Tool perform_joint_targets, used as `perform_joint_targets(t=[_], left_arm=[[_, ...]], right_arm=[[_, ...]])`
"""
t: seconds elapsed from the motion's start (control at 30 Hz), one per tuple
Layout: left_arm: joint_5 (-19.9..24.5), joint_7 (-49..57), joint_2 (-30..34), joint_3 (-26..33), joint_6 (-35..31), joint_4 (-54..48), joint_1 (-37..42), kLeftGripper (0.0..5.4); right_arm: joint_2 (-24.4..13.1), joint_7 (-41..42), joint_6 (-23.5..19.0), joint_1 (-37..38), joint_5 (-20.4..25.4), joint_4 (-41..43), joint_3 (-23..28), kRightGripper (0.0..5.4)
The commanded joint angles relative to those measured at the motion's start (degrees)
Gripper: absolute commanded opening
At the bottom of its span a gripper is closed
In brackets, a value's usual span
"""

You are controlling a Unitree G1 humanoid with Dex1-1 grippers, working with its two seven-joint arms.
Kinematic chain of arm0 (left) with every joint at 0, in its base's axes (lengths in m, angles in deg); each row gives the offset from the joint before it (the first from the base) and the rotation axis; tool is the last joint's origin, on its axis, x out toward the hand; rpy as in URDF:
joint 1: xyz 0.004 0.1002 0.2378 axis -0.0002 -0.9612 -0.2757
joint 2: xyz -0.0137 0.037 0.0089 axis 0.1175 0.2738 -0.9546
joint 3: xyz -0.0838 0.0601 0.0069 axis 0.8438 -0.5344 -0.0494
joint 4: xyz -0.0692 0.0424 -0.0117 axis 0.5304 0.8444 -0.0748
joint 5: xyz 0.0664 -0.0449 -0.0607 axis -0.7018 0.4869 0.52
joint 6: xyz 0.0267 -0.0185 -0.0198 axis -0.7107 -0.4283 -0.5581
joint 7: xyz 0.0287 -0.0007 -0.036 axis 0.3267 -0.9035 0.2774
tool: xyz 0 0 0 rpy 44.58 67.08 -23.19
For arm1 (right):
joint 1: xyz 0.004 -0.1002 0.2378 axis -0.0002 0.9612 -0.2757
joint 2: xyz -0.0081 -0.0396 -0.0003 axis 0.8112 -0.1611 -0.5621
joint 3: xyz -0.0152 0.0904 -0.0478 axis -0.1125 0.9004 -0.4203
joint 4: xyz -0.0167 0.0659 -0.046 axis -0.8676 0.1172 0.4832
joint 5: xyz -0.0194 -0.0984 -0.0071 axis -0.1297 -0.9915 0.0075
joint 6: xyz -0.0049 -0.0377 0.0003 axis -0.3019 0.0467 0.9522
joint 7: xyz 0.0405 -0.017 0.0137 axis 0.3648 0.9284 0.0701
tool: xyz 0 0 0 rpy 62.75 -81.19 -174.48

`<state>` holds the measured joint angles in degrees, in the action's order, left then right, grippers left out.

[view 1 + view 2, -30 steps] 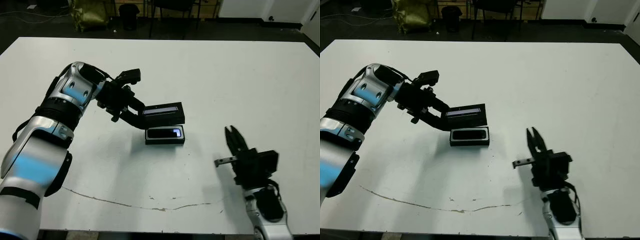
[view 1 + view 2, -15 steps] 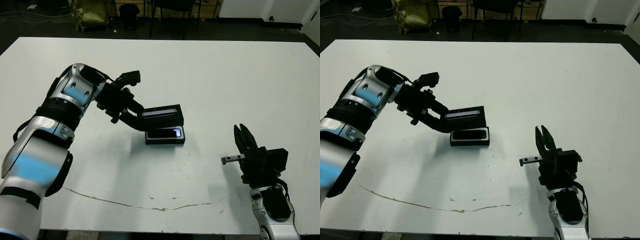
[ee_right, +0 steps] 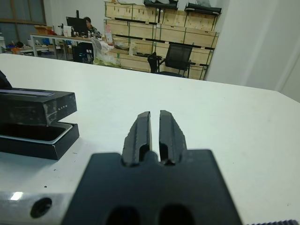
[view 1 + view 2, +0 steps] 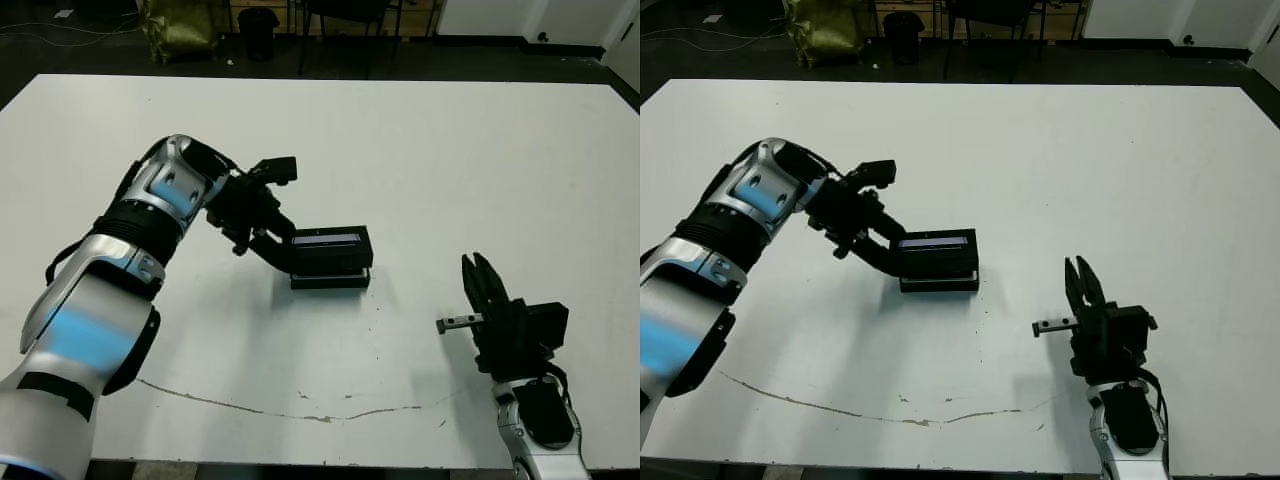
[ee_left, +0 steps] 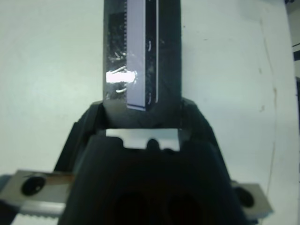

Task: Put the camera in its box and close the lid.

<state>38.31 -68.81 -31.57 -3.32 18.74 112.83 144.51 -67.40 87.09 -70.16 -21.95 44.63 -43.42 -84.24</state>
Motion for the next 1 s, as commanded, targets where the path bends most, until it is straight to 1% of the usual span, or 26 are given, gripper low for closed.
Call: perform_joint_targets(t=[0.03, 0.1, 0.23, 0.4, 0.53, 0.77, 0.9, 1.0], left_arm=[[-0.98, 0.90, -0.36, -0.29, 0.69, 0.77, 0.84, 2.25], [-1.24, 1.35, -0.34, -0.27, 0.80, 0.57, 0.63, 2.25], [-1.48, 1.29, -0.11, -0.35, 0.84, 0.49, 0.25, 2.25], [-1.83, 1.16, 0.37, -0.43, 1.04, 0.64, -0.15, 2.25], [-1.97, 1.03, 0.96, -0.15, 1.19, 0.24, -0.99, 2.25], [-1.13, -0.95, 2.46, 0.38, -1.20, -1.10, -2.73, 2.25], [-0.66, -2.06, 3.12, 0.63, -2.93, -2.17, -3.76, 2.25], [-0.74, -2.23, 3.15, 0.39, -4.46, -2.44, -4.20, 2.25]], right_arm=[[0.06, -0.26, -1.37, 0.71, 0.13, -0.10, -0.02, 0.00], [0.10, -0.11, -0.95, 0.69, 0.29, -0.39, -0.05, 0.00], [0.40, -0.01, -1.76, 0.85, 1.03, 0.09, -0.11, 0.00], [-0.08, 0.72, -0.71, 0.57, 1.50, -0.82, 0.10, 0.00], [0.19, 0.18, -2.48, 0.94, 1.29, 0.49, -0.06, 0.00], [0.30, 0.63, -2.29, 0.82, 2.07, 0.27, 0.02, 0.00], [-0.07, 0.52, -2.80, 0.94, 1.54, 0.69, -0.20, 0.00], [-0.03, 0.45, -2.01, 0.80, 1.23, 0.18, -0.31, 0.00]])
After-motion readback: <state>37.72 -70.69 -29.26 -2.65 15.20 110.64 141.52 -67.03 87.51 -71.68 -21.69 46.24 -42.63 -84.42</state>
